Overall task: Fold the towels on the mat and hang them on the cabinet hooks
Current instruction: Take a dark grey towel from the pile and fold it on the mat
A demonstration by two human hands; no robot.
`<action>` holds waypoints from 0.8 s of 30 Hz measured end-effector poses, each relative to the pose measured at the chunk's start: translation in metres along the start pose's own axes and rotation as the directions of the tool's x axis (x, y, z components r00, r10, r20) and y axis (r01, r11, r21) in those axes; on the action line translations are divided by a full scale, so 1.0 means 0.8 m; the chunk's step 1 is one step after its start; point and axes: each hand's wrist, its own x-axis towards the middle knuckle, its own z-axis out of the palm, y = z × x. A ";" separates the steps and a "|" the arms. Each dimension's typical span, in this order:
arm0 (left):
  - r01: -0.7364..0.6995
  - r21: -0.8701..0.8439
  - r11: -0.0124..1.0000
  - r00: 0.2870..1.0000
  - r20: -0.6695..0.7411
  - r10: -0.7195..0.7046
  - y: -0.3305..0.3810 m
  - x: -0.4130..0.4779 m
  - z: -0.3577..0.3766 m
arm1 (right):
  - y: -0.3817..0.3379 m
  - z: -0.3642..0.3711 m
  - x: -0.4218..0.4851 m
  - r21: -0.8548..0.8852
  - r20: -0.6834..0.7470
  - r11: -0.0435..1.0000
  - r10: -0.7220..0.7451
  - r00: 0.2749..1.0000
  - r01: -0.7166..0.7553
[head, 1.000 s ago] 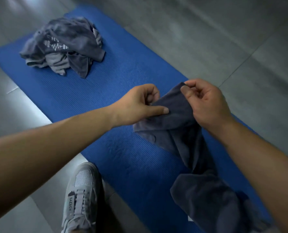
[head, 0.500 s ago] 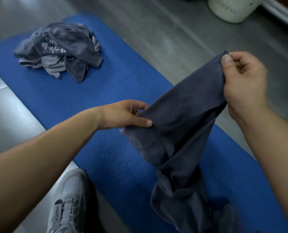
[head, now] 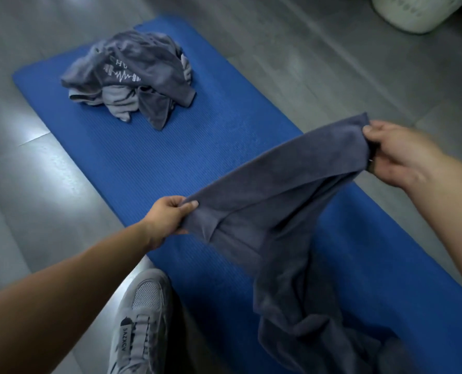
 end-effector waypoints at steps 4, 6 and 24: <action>-0.081 -0.083 0.993 0.931 -0.361 0.046 -0.003 0.006 -0.028 | 0.014 0.069 0.034 -0.248 -0.041 0.962 -0.133 0.990 0.119; -0.108 -0.049 0.993 0.899 -0.431 0.076 -0.001 0.013 -0.048 | 0.018 0.107 0.060 -0.329 -0.033 0.932 -0.170 0.985 0.150; -0.208 0.926 0.315 0.772 -0.043 0.634 0.055 0.053 -0.038 | 0.186 0.172 0.029 -0.523 0.320 0.810 -0.102 0.942 0.266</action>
